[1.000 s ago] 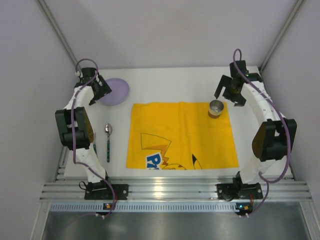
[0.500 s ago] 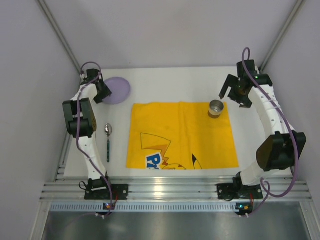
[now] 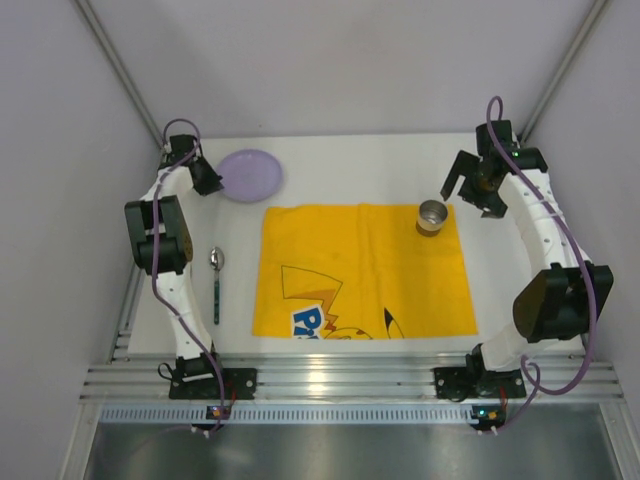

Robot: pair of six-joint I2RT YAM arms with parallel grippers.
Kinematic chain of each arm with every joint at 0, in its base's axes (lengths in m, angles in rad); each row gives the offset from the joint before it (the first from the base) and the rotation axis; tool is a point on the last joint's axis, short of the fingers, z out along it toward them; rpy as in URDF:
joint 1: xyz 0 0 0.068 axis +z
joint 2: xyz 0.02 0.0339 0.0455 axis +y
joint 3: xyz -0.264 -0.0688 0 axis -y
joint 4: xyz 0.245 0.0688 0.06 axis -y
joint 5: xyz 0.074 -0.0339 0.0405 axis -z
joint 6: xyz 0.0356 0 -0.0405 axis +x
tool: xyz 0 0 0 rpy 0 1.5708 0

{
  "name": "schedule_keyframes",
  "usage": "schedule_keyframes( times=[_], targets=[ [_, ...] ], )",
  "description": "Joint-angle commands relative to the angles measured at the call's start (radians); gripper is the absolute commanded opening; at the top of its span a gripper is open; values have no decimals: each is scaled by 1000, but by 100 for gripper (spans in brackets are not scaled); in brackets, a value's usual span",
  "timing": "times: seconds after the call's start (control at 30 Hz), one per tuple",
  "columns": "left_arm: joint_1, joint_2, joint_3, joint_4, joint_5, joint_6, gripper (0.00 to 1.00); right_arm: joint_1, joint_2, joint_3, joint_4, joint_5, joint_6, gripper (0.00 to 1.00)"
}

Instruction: Set the dinner table for one person

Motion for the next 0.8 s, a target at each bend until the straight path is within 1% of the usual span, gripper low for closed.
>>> schedule_keyframes(
  times=[0.0, 0.1, 0.23, 0.33, 0.37, 0.43, 0.47, 0.57, 0.67, 0.77],
  targets=[
    [-2, -110, 8, 85, 215, 17, 0, -11, -8, 71, 0, 11, 1, 98],
    [-20, -155, 8, 86, 324, 12, 0, -13, 2, 94, 2, 6, -3, 99],
    [-97, -253, -62, 63, 366, 81, 0, -11, -10, 89, 7, -3, -7, 99],
    [-193, -326, -143, 39, 412, 133, 0, -13, -34, 57, 13, -9, -10, 99],
    [-251, -339, -163, 33, 424, 161, 0, -11, -44, 46, 19, -12, -10, 100],
    [-319, -371, -217, 1, 429, 187, 0, -11, -70, 5, 26, -20, -10, 100],
    [-386, -380, -254, -6, 427, 202, 0, -13, -80, -9, 33, -26, -10, 99],
    [-489, -403, -346, 16, 409, 175, 0, -13, -114, -66, 42, -32, -7, 100],
    [-543, -414, -413, 60, 400, 135, 0, -11, -154, -118, 48, -40, -7, 100],
    [-577, -403, -438, 73, 400, 134, 0, -11, -197, -167, 53, -40, -7, 100]
  ],
)
